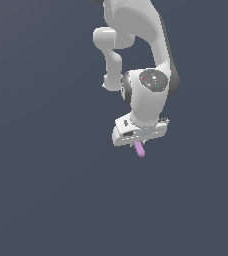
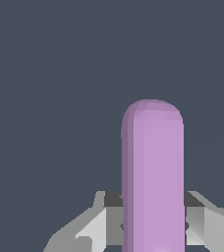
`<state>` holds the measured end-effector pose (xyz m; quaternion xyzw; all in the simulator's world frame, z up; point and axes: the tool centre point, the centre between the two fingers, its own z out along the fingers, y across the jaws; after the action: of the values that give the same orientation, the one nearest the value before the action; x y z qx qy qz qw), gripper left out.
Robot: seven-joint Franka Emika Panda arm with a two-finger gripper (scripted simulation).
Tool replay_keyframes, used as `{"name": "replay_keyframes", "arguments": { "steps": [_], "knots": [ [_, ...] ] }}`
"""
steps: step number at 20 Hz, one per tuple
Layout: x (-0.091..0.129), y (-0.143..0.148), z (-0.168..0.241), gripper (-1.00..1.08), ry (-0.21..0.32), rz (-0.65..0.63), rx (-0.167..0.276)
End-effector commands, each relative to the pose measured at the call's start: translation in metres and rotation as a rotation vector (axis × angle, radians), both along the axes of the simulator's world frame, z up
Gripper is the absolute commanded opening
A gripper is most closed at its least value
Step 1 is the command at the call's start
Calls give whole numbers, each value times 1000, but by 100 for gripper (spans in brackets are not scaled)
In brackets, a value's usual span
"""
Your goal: Pick up the object and move it to a goal position.
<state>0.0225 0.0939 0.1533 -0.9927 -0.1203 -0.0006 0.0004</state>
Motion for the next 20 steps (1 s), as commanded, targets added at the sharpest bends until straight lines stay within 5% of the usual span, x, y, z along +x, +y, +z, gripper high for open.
{"name": "replay_keyframes", "arguments": {
  "steps": [1,20],
  "knots": [
    [12,9,15,-100,1,-1,0],
    [72,53,84,-100,1,-1,-1]
  ]
}}
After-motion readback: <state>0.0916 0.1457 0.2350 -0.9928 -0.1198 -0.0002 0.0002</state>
